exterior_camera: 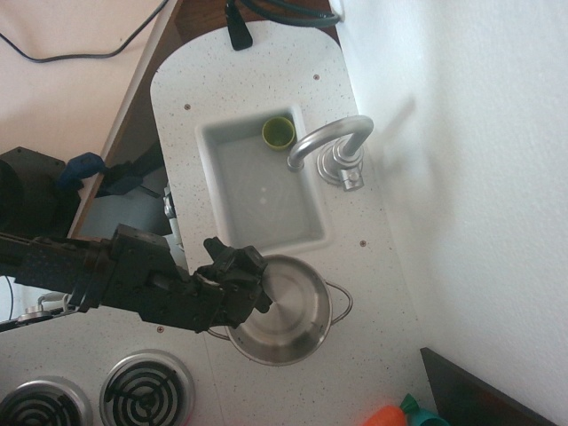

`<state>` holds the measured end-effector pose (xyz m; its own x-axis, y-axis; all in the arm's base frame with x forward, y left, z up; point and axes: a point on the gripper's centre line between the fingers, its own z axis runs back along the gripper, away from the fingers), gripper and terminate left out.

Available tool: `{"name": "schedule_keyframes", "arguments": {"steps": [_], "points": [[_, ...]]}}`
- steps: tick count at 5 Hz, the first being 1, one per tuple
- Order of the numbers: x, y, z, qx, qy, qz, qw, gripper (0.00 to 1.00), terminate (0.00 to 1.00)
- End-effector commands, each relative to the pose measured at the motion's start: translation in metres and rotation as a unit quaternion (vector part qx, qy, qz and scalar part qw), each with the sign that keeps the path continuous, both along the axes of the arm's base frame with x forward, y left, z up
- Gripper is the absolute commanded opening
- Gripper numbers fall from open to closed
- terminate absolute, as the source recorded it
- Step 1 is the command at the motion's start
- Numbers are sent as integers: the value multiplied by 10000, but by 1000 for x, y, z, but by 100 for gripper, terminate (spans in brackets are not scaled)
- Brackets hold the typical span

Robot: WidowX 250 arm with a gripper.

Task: Pick up pot

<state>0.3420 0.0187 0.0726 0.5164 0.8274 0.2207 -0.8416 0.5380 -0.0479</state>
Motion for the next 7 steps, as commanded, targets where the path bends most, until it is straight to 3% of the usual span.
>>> {"name": "schedule_keyframes", "arguments": {"steps": [1,2,3,4,6,7], "points": [[5,-4,21,174,-404,-249,9987,0,0],[19,-9,71,644,-1542,-675,9836,0,0],[22,-16,121,1067,-2441,-996,9587,0,0],[20,-16,161,1074,-2669,-1010,9524,0,0],[20,-18,160,1095,-2657,-1107,9514,0,0],[20,-18,166,1128,-2712,-1066,9499,0,100]]}}
